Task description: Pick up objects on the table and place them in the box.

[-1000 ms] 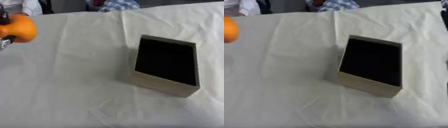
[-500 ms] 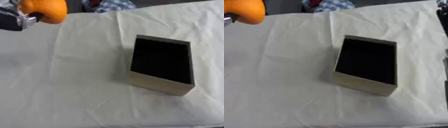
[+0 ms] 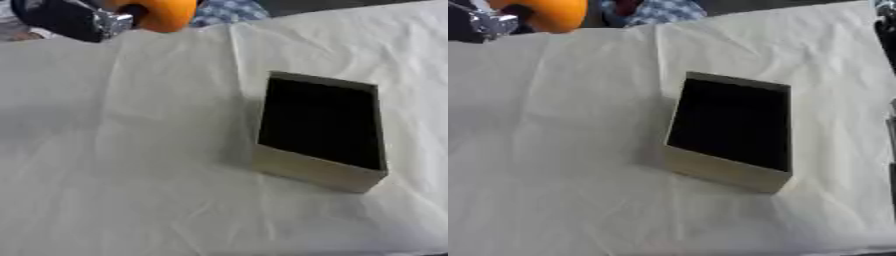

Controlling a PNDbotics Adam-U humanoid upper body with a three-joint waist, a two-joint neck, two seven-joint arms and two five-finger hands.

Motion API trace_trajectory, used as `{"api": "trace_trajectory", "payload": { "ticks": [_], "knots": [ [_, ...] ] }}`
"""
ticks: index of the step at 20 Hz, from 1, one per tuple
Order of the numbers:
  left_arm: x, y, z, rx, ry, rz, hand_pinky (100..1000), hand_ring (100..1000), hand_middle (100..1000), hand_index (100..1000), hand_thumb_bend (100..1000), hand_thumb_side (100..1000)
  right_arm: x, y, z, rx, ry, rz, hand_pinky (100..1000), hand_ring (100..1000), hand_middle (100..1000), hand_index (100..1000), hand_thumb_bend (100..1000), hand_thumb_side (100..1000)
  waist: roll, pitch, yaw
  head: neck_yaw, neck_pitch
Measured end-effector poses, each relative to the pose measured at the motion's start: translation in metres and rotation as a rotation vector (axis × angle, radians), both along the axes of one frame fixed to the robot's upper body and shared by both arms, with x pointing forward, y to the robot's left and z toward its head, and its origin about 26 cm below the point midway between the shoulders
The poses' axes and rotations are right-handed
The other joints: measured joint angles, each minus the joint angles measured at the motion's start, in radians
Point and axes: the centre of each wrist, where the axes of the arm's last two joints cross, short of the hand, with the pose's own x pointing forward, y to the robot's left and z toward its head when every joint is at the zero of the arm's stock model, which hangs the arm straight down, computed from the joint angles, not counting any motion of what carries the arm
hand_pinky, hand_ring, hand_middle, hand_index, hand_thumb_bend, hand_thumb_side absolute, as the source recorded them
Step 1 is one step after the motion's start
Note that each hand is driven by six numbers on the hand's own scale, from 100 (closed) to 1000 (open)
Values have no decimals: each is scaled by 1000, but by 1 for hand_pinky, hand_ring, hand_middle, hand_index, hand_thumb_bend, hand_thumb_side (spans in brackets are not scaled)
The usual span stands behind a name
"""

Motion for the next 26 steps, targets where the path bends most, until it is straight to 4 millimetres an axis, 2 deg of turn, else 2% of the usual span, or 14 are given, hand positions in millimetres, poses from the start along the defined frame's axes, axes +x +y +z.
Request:
{"api": "trace_trajectory", "payload": {
  "ticks": [6,10,20,26],
  "knots": [
    [3,-41,5,11,-50,-102,197,451,454,477,123,100,1,3,3,5,-13,10,607,688,556,803,100,786,-1,6,-4,-2,-8],
    [3,-64,5,32,-72,-153,202,454,456,480,127,100,2,6,6,6,-23,18,607,687,556,802,100,785,-2,11,-8,-18,-13],
    [11,-95,-9,78,-78,-191,212,458,459,488,128,100,3,8,7,14,-28,25,606,686,556,802,100,785,-1,11,-13,-34,-18],
    [17,-115,-21,97,-69,-203,209,456,458,486,124,100,3,9,6,22,-28,29,605,686,556,802,100,784,-1,11,-16,-23,-26]
  ]
}}
